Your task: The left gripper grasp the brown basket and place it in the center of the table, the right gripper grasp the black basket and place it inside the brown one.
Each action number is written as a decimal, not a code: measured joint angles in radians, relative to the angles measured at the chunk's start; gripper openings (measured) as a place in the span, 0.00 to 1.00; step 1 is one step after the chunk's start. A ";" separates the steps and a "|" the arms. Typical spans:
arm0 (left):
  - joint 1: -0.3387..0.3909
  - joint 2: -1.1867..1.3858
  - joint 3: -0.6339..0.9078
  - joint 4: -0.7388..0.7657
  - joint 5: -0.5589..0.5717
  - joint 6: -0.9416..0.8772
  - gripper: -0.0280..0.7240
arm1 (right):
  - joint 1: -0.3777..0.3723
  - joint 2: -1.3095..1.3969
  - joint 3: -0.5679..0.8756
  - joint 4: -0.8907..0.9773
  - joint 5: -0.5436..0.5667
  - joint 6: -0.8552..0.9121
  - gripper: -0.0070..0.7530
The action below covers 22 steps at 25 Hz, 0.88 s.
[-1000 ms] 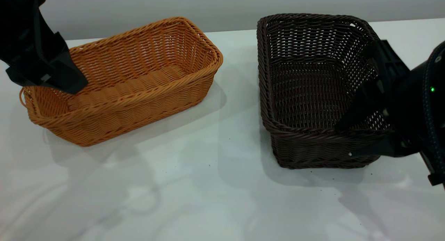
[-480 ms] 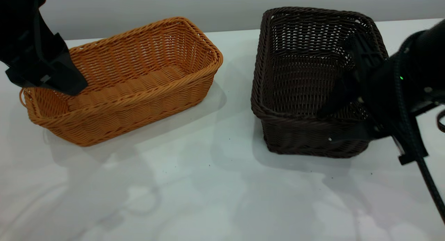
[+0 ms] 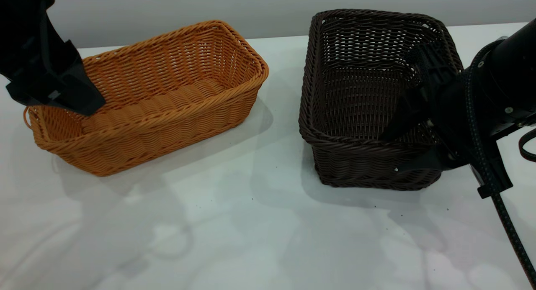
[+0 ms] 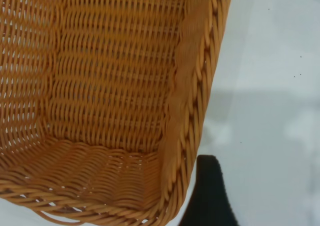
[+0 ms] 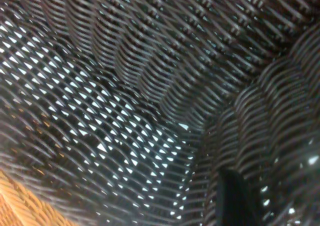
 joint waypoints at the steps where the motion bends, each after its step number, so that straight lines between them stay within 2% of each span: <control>1: 0.000 0.000 0.000 0.000 0.000 0.000 0.66 | 0.000 0.000 0.000 -0.004 -0.006 -0.007 0.42; 5: 0.000 0.000 0.000 0.000 0.000 0.000 0.66 | 0.000 0.000 0.000 -0.005 -0.020 -0.072 0.49; 10: 0.000 0.000 0.000 -0.004 -0.001 0.000 0.66 | 0.000 0.000 0.000 -0.005 -0.026 -0.080 0.67; 17: 0.000 0.000 0.000 -0.026 -0.004 0.000 0.66 | 0.000 0.000 -0.004 0.096 -0.010 -0.075 0.70; 22: 0.000 0.000 0.000 -0.034 -0.011 0.000 0.66 | 0.000 0.007 -0.006 0.185 -0.053 -0.073 0.70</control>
